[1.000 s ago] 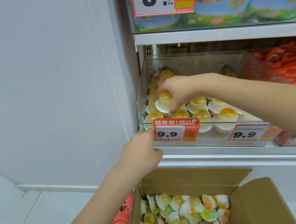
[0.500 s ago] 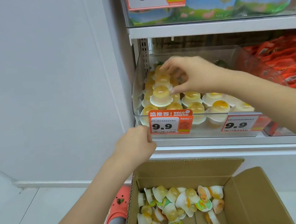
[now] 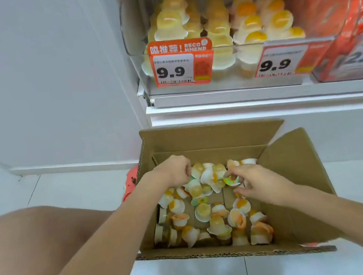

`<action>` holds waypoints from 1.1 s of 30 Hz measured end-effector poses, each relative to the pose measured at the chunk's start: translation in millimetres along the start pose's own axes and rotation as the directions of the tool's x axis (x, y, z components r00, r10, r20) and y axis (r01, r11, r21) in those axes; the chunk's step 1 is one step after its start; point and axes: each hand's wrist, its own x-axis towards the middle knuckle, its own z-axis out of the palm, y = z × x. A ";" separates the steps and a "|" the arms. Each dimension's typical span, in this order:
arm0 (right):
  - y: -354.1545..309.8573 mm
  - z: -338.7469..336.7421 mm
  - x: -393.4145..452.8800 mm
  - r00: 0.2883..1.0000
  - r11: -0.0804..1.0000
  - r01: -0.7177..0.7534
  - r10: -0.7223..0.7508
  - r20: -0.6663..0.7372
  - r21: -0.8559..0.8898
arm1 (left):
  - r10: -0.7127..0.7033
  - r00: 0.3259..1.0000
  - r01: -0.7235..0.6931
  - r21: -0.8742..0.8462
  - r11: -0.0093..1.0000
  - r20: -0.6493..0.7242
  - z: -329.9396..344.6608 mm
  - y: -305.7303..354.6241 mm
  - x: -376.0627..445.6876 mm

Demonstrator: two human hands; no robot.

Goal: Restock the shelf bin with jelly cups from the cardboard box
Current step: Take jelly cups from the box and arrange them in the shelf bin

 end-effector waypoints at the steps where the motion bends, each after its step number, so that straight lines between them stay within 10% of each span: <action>1: 6.2 16.5 6.6 0.995 0.999 -0.034 0.035 0.094 -0.009 | -0.010 1.000 0.011 -0.018 1.000 0.027 12.7 -7.4 5.6; 14: 25.3 164.9 117.1 0.863 0.837 -0.485 0.411 0.293 0.254 | -0.294 0.956 0.294 -0.004 0.956 -0.022 115.9 -98.2 74.4; 21: -0.6 189.8 136.0 0.715 0.634 -0.686 0.679 0.169 0.357 | -0.342 0.934 0.351 0.088 0.932 -0.101 133.4 -102.2 85.9; 28: 11.2 157.8 127.8 0.657 0.343 -0.720 0.617 0.434 0.603 | -0.328 0.939 0.308 -0.172 0.936 -0.104 125.6 -105.7 76.7; 30: 17.0 139.6 115.8 0.566 0.024 -0.757 0.522 0.638 0.653 | -0.394 0.917 0.324 -0.471 0.821 -0.055 118.2 -103.0 72.1; 33: 31.2 119.4 94.8 0.536 -0.176 -0.778 0.315 0.783 0.604 | -0.445 0.836 0.420 -0.897 0.141 0.322 103.1 -89.2 62.9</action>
